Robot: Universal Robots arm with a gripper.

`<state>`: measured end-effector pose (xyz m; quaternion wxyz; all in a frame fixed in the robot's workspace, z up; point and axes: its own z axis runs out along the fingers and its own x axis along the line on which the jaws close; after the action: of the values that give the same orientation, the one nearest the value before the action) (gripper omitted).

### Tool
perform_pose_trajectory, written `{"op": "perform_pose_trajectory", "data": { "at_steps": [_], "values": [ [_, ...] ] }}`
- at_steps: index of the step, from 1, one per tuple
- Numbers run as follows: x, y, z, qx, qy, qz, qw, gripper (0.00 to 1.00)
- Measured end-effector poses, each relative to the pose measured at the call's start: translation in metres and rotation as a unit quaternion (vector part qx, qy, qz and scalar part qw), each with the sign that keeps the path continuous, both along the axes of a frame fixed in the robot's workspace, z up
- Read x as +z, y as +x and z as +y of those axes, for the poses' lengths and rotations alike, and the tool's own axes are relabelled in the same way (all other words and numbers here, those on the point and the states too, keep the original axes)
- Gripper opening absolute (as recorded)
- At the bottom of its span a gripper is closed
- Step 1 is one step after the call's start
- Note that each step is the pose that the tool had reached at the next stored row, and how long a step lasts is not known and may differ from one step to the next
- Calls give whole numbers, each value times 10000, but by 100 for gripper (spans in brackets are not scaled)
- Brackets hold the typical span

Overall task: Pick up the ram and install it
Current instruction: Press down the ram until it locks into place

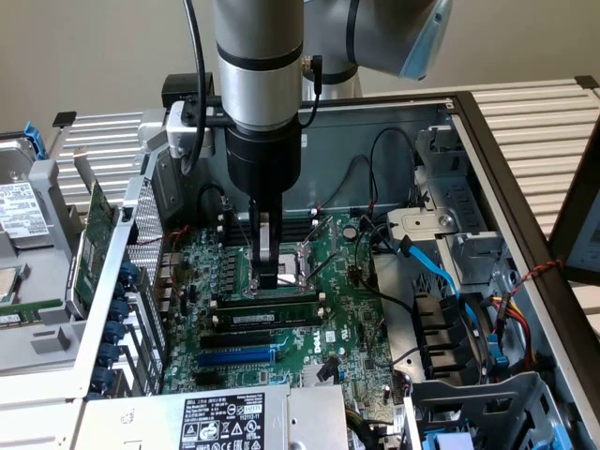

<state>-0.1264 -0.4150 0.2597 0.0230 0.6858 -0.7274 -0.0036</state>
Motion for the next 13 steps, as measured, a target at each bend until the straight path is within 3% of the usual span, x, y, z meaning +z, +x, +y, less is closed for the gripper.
{"op": "perform_pose_trajectory", "data": {
  "at_steps": [7,13],
  "values": [
    [0,0,-2,-3,0,0,10000,10],
    [-2,0,-2,-390,11,-1,9992,10]
  ]
}}
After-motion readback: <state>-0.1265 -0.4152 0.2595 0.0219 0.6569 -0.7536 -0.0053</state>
